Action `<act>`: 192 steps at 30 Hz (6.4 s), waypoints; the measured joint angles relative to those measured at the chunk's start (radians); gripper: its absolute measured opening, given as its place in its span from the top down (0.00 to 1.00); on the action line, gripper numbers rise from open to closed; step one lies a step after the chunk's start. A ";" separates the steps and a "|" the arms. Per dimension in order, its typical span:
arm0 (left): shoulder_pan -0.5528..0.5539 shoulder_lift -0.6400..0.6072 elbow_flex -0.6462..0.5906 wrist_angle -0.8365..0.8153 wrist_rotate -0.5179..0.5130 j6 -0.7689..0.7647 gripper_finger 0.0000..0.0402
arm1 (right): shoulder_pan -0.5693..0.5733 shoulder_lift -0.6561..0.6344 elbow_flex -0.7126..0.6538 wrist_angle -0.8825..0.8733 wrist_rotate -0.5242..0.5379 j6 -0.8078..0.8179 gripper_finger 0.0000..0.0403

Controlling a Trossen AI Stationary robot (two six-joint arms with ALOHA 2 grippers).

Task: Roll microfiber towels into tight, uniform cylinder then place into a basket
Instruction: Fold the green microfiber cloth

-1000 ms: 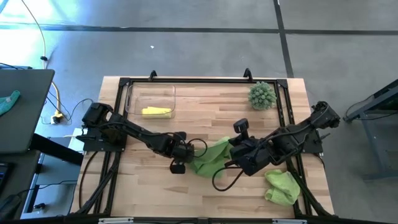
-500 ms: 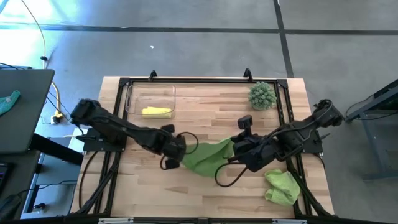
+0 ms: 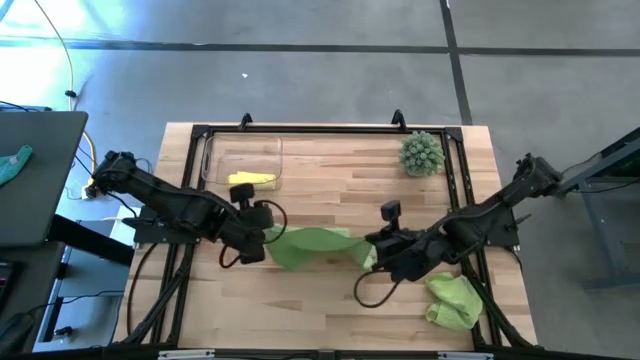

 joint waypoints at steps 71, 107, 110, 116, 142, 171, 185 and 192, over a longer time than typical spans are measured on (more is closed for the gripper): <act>-0.071 0.275 -0.227 0.456 0.340 -0.001 1.00 | -0.040 0.045 -0.730 0.863 -0.546 0.609 1.00; 0.234 0.282 -0.314 0.504 0.152 0.404 1.00 | -0.270 0.024 -0.729 0.641 -0.418 0.527 1.00; 0.235 0.315 -0.314 0.538 0.184 0.459 1.00 | -0.270 0.024 -0.729 0.628 -0.422 0.527 1.00; 0.235 0.400 -0.314 0.528 0.164 0.475 1.00 | -0.270 0.024 -0.719 0.564 -0.429 0.528 1.00; 0.233 0.426 -0.265 0.455 -0.015 0.421 1.00 | -0.315 0.024 -0.694 0.493 -0.423 0.512 1.00; 0.236 0.430 -0.262 0.450 -0.024 0.418 1.00 | -0.315 0.024 -0.694 0.446 -0.375 0.480 0.83; 0.236 0.430 -0.263 0.444 -0.024 0.382 0.85 | -0.267 0.024 -0.576 0.409 -0.452 0.532 0.63; 0.225 0.426 -0.234 0.363 -0.083 0.354 0.71 | -0.251 0.024 -0.664 0.529 -0.457 0.660 0.64</act>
